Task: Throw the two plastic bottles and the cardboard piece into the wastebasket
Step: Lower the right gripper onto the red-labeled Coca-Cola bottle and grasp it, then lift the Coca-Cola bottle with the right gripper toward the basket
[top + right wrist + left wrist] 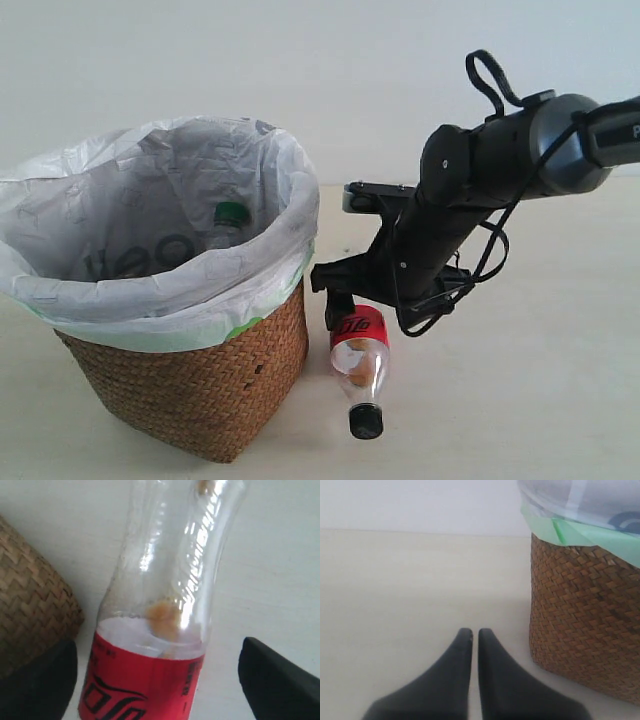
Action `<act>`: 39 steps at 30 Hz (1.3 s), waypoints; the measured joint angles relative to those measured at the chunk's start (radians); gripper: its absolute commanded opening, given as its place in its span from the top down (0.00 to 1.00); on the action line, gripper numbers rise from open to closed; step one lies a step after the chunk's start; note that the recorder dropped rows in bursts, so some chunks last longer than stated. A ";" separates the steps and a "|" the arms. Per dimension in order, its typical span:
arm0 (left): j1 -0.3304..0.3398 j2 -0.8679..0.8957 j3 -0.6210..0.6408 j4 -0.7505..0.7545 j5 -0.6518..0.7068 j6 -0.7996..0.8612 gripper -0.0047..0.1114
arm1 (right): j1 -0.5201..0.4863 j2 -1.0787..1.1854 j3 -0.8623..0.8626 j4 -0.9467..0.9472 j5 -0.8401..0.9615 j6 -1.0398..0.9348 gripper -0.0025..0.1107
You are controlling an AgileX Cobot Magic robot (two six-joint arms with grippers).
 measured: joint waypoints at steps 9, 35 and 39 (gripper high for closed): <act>0.000 0.000 0.000 0.000 0.000 0.000 0.93 | 0.000 0.038 0.006 -0.001 0.015 0.004 0.54; 0.000 0.000 0.000 0.000 0.000 0.000 0.93 | -0.019 0.006 0.007 -0.299 0.102 0.231 0.98; 0.000 0.000 0.000 0.000 0.000 0.000 0.93 | -0.088 -0.147 0.011 -0.485 0.195 0.335 0.98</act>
